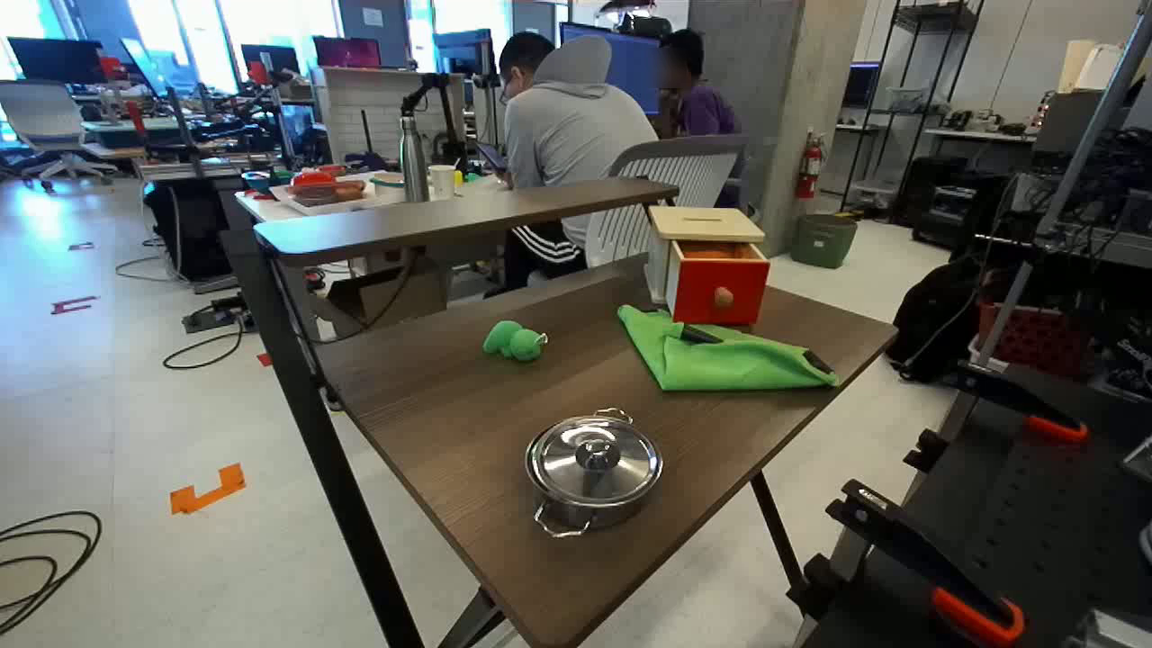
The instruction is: Close the drawer
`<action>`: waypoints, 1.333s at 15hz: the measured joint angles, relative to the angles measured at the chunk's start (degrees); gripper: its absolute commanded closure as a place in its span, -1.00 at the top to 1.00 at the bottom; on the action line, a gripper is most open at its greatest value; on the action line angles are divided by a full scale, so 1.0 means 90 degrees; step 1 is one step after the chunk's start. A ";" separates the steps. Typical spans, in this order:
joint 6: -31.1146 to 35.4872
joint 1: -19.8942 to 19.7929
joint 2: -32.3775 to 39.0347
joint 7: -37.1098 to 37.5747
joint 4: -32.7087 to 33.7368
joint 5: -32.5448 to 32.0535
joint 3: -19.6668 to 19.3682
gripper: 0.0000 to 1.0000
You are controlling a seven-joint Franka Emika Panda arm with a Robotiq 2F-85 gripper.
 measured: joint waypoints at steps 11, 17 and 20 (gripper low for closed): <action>0.0531 -0.0121 0.0225 0.0111 -0.0279 -0.0068 0.0058 1.00; 0.1887 -0.0558 0.1375 0.0556 -0.0427 -0.0312 0.0161 1.00; 0.2406 -0.0672 0.2110 0.0859 -0.0429 -0.0430 0.0232 1.00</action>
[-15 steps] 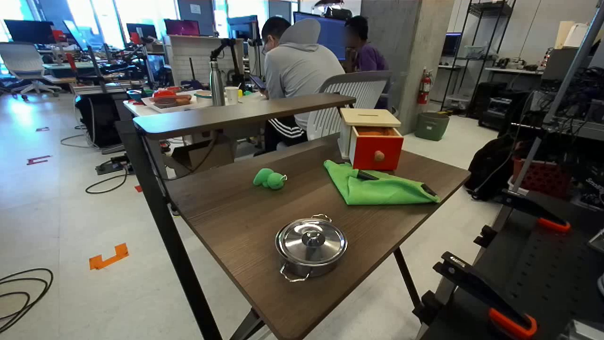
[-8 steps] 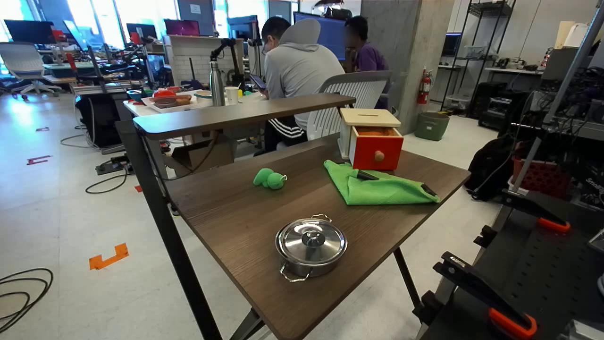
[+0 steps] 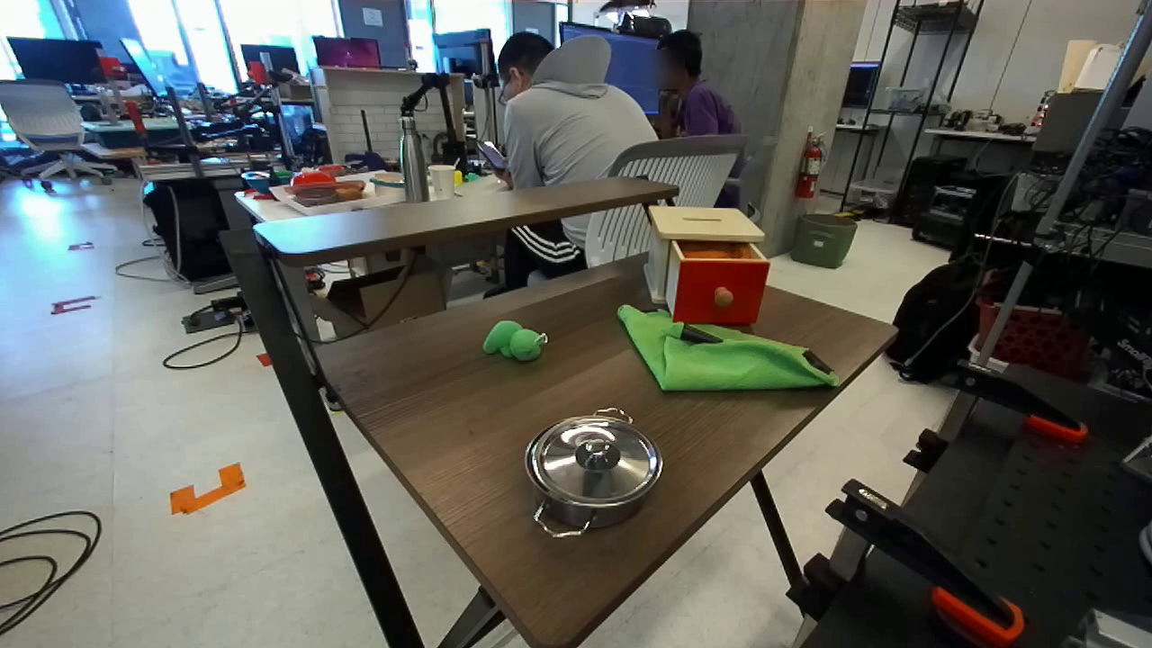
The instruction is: Close the drawer
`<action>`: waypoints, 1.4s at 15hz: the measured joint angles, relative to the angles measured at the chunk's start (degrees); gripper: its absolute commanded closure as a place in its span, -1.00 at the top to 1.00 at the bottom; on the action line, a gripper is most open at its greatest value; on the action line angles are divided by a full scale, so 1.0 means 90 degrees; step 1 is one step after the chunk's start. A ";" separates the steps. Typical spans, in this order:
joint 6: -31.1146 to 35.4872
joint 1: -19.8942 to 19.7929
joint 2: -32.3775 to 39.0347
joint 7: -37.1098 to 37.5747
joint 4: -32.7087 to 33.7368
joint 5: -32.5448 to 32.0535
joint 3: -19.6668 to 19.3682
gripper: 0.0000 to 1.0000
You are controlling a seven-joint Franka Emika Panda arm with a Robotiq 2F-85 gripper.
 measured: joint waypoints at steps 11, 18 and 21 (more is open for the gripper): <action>0.1660 0.0065 0.2703 0.1200 0.0129 0.0221 0.0083 1.00; 0.2332 0.0330 0.4277 0.1801 0.0722 0.0587 -0.0015 1.00; 0.2459 0.0415 0.4750 0.1846 0.1097 0.0617 -0.0185 1.00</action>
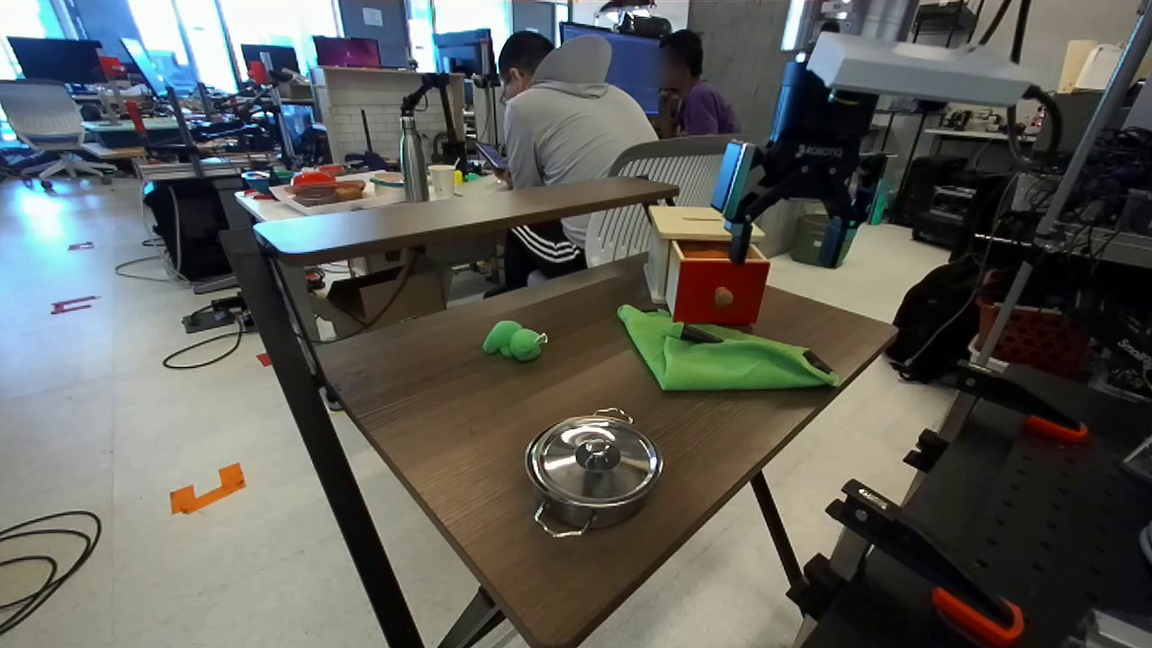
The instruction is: Close the drawer
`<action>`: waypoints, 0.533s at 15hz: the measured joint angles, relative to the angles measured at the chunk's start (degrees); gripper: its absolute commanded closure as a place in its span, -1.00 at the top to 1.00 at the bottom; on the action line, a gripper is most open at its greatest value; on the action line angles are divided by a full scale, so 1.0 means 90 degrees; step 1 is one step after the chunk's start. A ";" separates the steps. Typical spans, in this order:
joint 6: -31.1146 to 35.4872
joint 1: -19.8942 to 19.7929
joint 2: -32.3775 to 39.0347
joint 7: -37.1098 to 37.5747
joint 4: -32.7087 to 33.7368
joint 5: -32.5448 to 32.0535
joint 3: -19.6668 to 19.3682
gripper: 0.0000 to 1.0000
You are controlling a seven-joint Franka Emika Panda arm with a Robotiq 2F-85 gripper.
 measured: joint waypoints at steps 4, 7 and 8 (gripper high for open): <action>0.0023 0.0033 0.0539 0.0000 0.0476 0.0093 -0.0226 1.00; 0.0030 0.0064 0.0900 0.0000 0.0770 0.0094 -0.0382 1.00; 0.0040 0.0087 0.1011 0.0000 0.0856 0.0094 -0.0449 1.00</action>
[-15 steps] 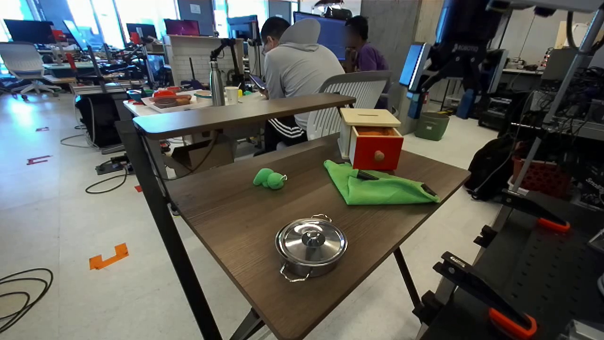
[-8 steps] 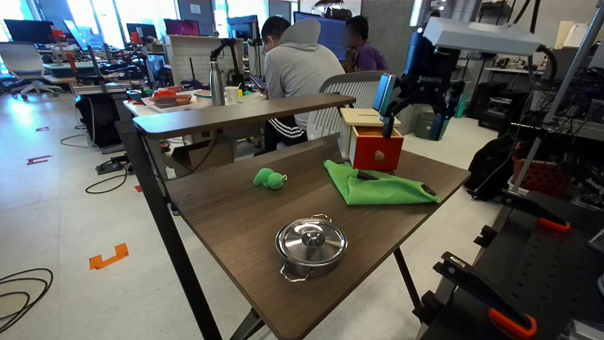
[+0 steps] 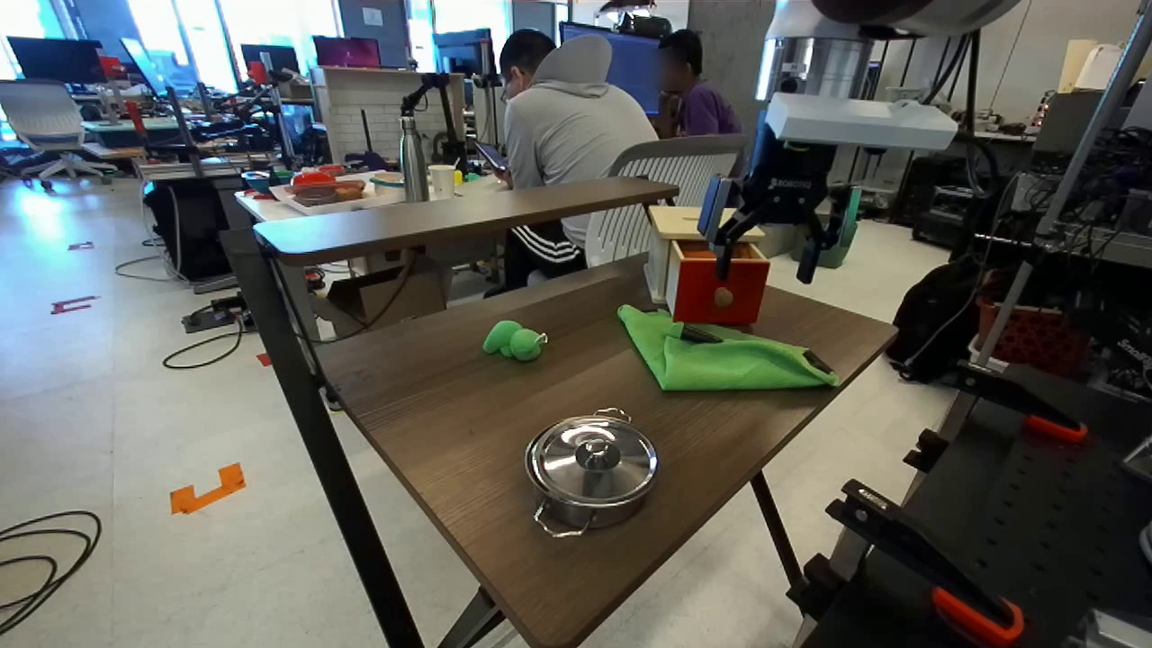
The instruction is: Close the drawer
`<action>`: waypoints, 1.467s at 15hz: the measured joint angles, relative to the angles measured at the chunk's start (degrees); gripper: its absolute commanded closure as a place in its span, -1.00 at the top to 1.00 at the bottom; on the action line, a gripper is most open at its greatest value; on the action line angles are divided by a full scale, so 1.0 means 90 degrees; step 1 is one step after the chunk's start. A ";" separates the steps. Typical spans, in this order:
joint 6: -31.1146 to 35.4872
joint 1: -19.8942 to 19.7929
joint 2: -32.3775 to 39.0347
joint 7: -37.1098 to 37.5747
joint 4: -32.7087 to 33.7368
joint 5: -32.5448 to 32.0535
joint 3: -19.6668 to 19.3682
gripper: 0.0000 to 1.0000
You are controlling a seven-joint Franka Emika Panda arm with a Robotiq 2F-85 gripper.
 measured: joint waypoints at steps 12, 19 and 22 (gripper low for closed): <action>0.0046 0.0227 0.0890 0.0339 0.1036 -0.0003 -0.0709 1.00; 0.0046 0.0423 0.1283 0.0660 0.1485 -0.0023 -0.1036 1.00; 0.0045 0.0481 0.1448 0.0662 0.1654 -0.0041 -0.1074 1.00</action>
